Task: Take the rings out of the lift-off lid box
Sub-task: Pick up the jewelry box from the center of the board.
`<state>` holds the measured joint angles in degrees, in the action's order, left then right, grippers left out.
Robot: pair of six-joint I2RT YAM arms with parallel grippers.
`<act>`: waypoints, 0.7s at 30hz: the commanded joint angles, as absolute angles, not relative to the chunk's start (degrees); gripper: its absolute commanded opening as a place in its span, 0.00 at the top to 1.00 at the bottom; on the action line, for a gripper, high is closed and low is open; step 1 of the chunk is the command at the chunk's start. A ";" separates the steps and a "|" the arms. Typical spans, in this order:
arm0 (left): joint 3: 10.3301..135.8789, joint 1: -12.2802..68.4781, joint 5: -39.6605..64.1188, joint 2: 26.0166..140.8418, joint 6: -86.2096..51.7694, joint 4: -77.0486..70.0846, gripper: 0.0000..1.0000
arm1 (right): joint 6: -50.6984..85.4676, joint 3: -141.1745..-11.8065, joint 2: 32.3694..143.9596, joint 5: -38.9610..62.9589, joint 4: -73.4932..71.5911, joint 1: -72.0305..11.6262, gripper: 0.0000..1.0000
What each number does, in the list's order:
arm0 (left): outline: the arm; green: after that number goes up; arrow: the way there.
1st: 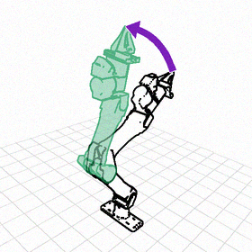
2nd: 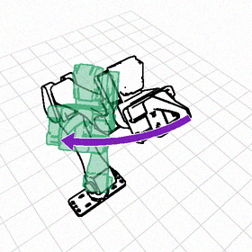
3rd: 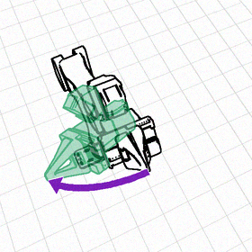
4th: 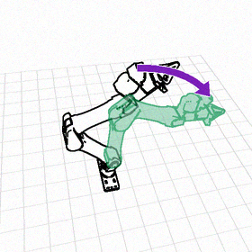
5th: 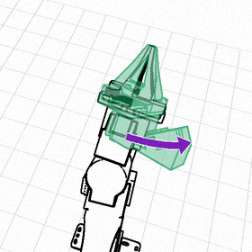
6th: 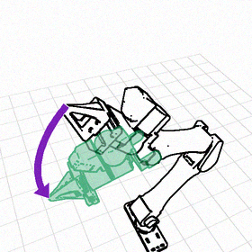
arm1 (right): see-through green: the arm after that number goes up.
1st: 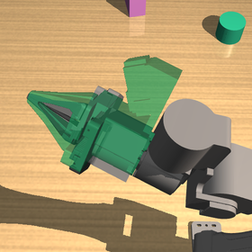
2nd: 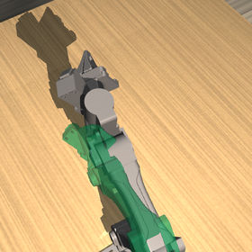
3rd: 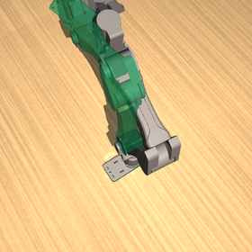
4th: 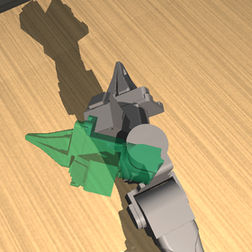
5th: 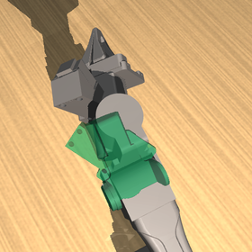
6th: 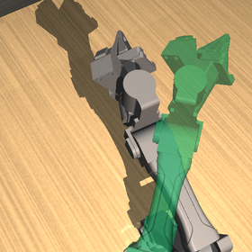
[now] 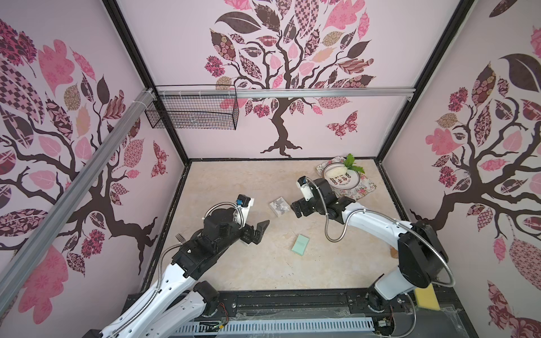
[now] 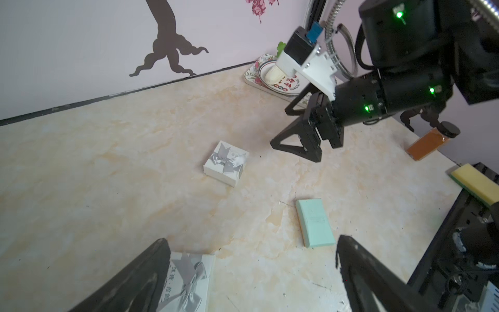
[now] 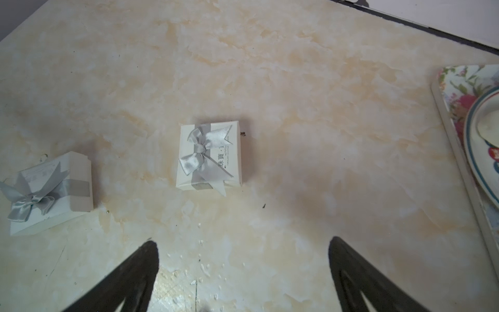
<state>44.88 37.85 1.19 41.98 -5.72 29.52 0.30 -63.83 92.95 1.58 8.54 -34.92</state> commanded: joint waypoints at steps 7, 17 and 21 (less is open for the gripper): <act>44.20 35.19 6.96 42.01 2.80 36.47 0.02 | -3.43 -76.72 106.97 2.33 11.01 -39.11 0.00; 43.09 30.56 11.94 42.23 2.14 33.74 0.02 | -2.37 -83.23 115.83 1.59 11.57 -39.48 0.00; 43.06 30.59 11.65 42.46 2.19 33.77 0.02 | -2.29 -85.41 118.98 1.20 11.97 -39.82 0.00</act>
